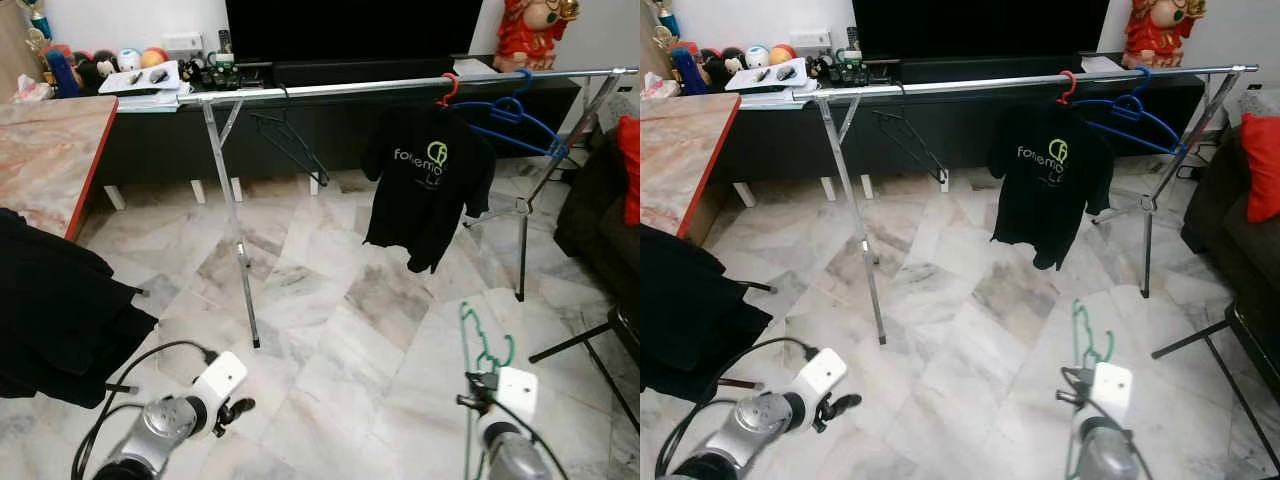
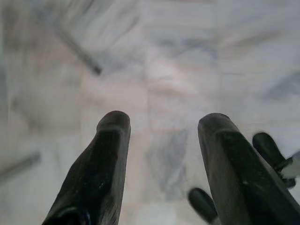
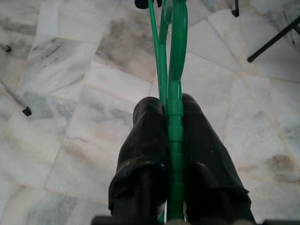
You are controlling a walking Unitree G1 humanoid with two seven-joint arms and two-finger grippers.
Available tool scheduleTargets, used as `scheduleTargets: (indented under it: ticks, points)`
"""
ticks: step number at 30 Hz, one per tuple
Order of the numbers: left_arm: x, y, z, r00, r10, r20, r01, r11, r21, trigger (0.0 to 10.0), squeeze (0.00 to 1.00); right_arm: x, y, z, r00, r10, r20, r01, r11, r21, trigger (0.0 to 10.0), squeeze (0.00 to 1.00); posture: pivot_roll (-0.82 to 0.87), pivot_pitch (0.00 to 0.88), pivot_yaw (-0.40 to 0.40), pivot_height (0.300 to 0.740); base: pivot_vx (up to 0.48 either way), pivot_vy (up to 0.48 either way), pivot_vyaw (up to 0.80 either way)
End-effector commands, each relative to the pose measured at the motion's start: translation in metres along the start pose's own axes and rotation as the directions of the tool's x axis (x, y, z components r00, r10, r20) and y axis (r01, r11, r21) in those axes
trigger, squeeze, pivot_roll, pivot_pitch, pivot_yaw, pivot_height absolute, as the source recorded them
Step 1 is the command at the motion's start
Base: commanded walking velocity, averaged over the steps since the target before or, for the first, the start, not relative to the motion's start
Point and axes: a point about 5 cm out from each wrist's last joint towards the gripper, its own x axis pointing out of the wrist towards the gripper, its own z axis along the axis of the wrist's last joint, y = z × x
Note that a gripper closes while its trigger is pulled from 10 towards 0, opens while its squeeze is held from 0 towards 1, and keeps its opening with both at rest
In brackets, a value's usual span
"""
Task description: Hang hanger
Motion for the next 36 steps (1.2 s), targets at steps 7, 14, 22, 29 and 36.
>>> scheduleTargets:
  ticks: [7, 14, 22, 29, 36]
  points:
    - [-0.048, -0.027, -0.125, 0.906, 0.056, -0.421, -0.157, 0.965, -0.208, 10.0, 0.00, 0.001, 0.005, 0.016, 0.991, -0.039, 0.126, 0.029, 0.996, 0.079, 9.1, 0.00, 0.02, 0.040, -0.006, 0.740, 0.000, 0.000, 0.00]
    - [-0.054, -0.046, -0.140, 0.894, 0.057, -0.443, -0.219, 0.920, -0.324, 10.0, 0.00, -0.003, 0.002, 0.002, 0.994, -0.076, 0.077, 0.066, 0.991, 0.117, 10.0, 0.00, 0.02, 0.018, -0.019, 0.740, 0.000, 0.000, 0.00]
    - [-0.050, -0.055, -0.138, 0.892, 0.020, -0.451, -0.182, 0.930, -0.319, 10.0, 0.00, -0.003, 0.009, 0.005, 0.991, -0.079, 0.112, 0.055, 0.978, 0.202, 10.0, 0.00, 0.01, 0.005, -0.007, 0.740, 0.259, 0.000, 0.00]
    - [-0.050, -0.060, -0.139, 0.893, 0.011, -0.450, -0.177, 0.928, -0.329, 10.0, 0.00, -0.004, 0.002, 0.004, 0.989, -0.102, 0.109, 0.079, 0.977, 0.199, 10.0, 0.00, 0.00, 0.000, -0.012, 0.740, 0.346, 0.000, 0.00]
    - [-0.051, -0.067, -0.142, 0.891, -0.016, -0.454, -0.152, 0.932, -0.330, 10.0, 0.00, -0.002, 0.006, 0.008, 0.992, -0.073, 0.107, 0.053, 0.983, 0.174, 10.0, 0.00, 0.00, 0.000, -0.011, 0.740, 0.378, 0.000, 0.00]
